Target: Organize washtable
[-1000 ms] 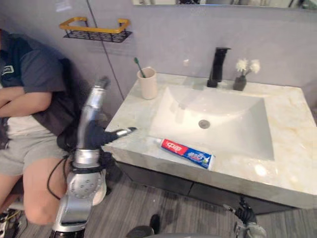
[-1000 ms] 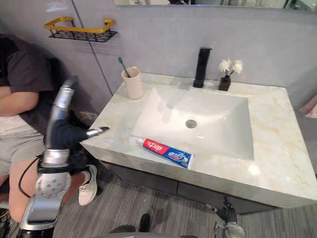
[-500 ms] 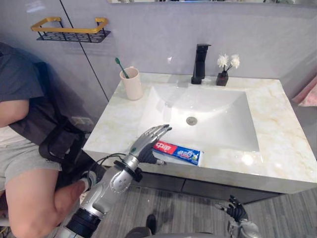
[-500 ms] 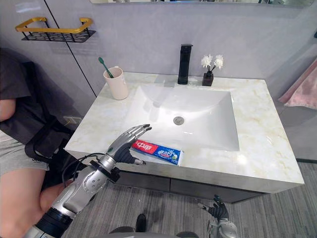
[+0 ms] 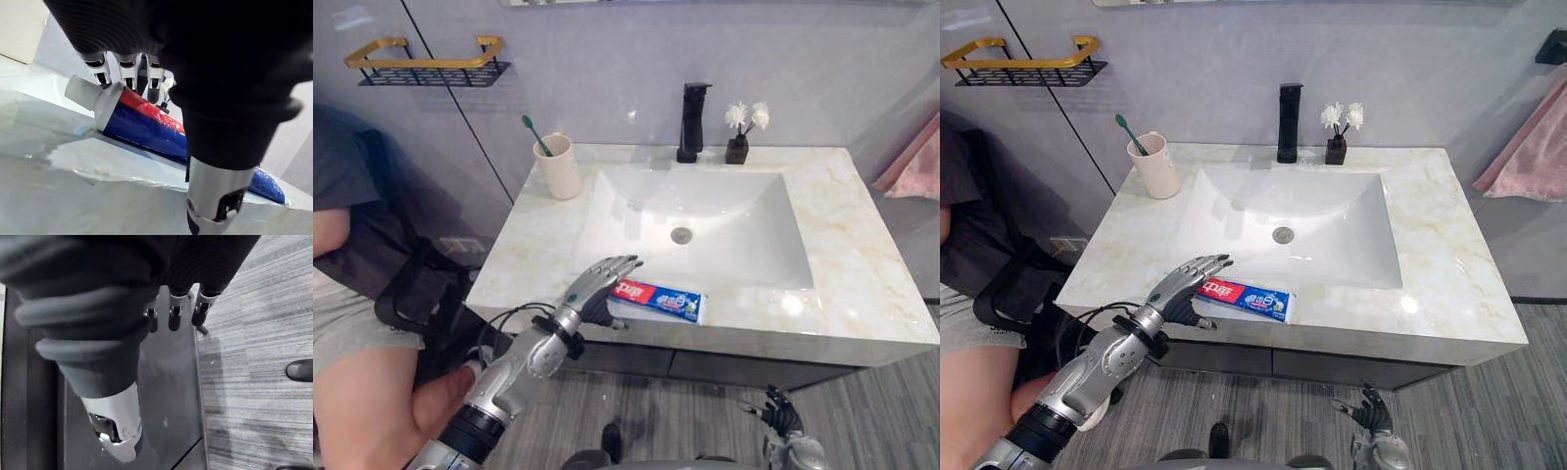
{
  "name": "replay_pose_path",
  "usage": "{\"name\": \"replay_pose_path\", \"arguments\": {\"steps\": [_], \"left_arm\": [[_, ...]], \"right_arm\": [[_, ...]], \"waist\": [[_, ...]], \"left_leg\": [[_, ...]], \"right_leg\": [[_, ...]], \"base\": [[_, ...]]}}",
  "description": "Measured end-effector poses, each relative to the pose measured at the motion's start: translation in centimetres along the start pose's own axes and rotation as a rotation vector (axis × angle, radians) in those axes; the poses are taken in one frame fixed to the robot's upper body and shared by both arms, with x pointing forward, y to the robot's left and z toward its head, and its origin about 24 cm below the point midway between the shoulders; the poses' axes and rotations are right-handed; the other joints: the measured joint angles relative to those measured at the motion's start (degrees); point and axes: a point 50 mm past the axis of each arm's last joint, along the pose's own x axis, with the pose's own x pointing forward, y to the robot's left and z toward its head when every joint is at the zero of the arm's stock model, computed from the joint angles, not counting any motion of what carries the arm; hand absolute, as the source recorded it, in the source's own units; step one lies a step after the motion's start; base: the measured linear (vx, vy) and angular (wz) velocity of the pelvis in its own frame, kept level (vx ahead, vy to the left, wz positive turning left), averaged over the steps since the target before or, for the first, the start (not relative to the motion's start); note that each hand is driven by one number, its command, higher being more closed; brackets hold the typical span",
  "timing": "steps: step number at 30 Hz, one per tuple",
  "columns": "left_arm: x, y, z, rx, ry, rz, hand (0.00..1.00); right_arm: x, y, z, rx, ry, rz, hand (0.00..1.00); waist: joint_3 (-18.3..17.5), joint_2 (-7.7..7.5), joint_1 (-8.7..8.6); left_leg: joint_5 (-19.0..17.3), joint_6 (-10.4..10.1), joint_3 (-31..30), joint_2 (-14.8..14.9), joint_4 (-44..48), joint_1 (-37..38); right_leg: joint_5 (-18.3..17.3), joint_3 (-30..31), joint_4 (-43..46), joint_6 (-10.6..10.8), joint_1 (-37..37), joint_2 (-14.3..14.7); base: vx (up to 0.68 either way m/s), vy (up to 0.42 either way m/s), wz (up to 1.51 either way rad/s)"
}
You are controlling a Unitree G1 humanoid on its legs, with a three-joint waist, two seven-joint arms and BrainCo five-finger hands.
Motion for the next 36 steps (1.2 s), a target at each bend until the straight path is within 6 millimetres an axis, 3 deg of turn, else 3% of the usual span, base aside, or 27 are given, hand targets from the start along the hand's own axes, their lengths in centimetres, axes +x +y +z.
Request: {"name": "replay_pose_path", "arguments": {"steps": [13, 31, 36], "left_arm": [[-0.1, 1.1, -0.7, -0.105, 0.031, 0.051, 0.00], [-0.2, 1.4, -1.1, -0.034, 0.040, 0.032, 0.00], [0.7, 1.9, -1.4, -0.010, 0.035, 0.038, 0.00]], "right_arm": [[0.0, 0.1, 0.0, -0.039, 0.001, 0.006, 0.00], [0.0, 0.1, 0.0, -0.075, 0.001, 0.010, 0.00], [0.1, 0.2, 0.2, -0.074, -0.005, 0.011, 0.00]], "waist": [[-0.26, 0.41, 0.02], [-0.71, 1.08, -0.12], [-0.69, 0.99, 0.01]], "left_leg": [[0.01, 0.01, 0.19, -0.06, -0.12, 0.02], [-0.01, 0.00, 1.00, 0.10, -0.41, -0.41], [-0.01, 0.01, 2.15, 0.12, -0.44, -0.71]], "right_leg": [[0.11, 0.26, 0.01, 0.08, -0.14, -0.10], [0.11, 1.15, -0.09, 0.08, -1.26, -0.06], [1.03, 2.15, -0.85, 0.21, -1.72, -0.12]], "base": [[-0.01, -0.002, -0.01], [0.00, -0.003, -0.01], [-0.02, -0.008, -0.10]]}}
